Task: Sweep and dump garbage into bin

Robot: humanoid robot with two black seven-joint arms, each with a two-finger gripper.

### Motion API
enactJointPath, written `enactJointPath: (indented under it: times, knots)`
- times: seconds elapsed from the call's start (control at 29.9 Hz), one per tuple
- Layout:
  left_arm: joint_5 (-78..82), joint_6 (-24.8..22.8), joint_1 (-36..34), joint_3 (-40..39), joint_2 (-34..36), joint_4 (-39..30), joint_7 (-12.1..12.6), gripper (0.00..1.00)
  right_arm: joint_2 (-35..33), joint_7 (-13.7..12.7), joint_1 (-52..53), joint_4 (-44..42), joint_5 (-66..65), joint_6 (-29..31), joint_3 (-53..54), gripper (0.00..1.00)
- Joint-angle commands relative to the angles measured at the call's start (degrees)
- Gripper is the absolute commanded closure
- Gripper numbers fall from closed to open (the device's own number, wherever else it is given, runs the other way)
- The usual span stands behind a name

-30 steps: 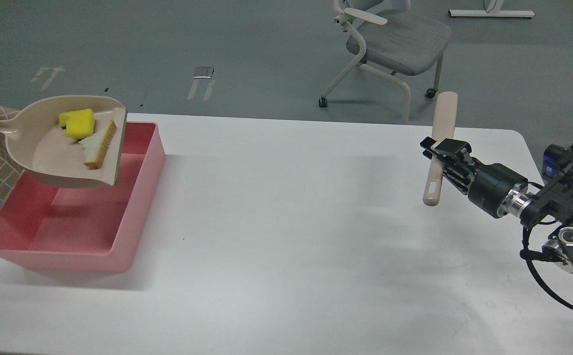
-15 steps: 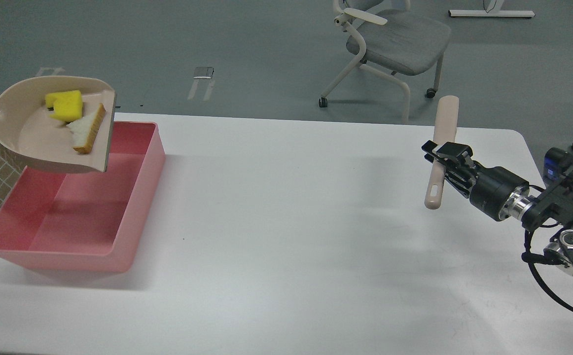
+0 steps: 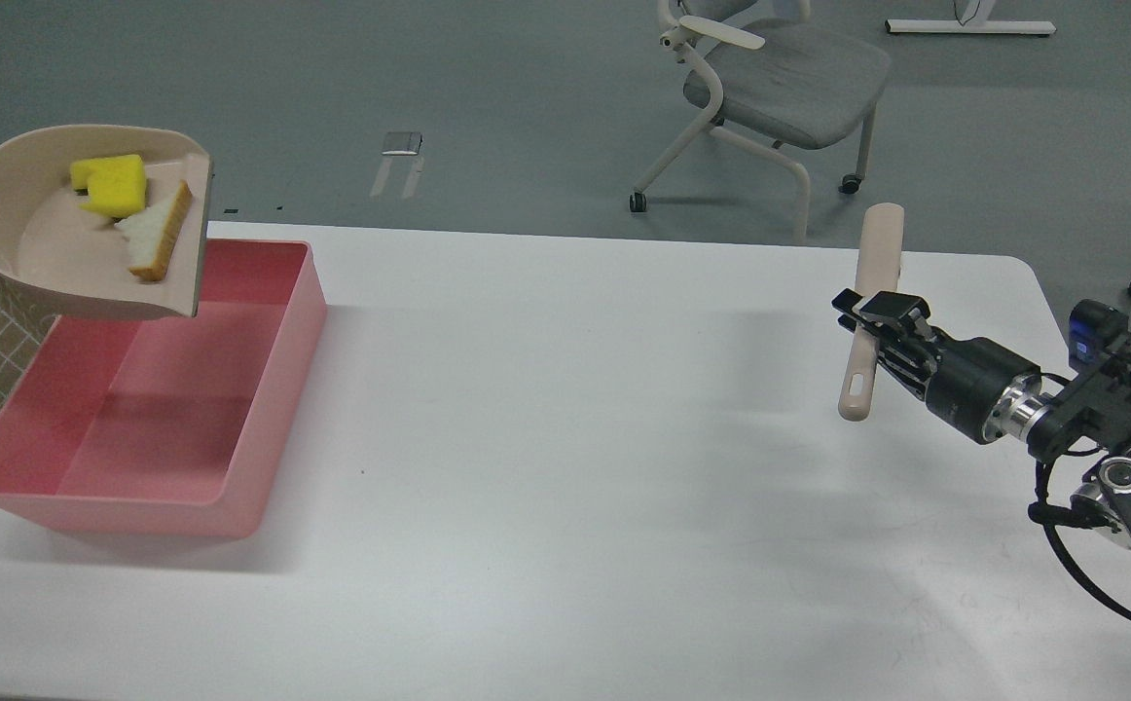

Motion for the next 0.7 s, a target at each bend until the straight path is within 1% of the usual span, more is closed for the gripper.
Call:
enactJointPath:
  times: [0.0,0.23,0.4,0.54,0.67]
  knots:
    - [-0.27,-0.43,0.02,0.14,-0.08,0.83,0.00,1.00,0.01,-0.01,0.19,-0.15,-0.07,0.00,-0.08,0.72]
    - [-1.50,-0.43,0.02,-0.38,-0.96,0.92,0.00,1.00,-0.08,-0.01,0.28,-0.50,-0.16,0.00,-0.08,0.72]
    - [-6.59,-0.70,-0.07,-0.12,-0.78,0.92,0.00,1.00,-0.34,-0.01,0.37,-0.59,-0.07,0.00,-0.08,0.72]
    - [-7.22,-0.78,-0.42,-0.30,-0.78,0.92,0.00,1.00,-0.43,-0.01,0.28,-0.59,-0.16,0.00,-0.08,0.72]
    - [-10.37,-3.59,-0.60,-0.47,-0.78,0.92,0.00,1.00,-0.43,-0.10,0.02,-0.59,-0.24,0.00,-0.08,0.72]
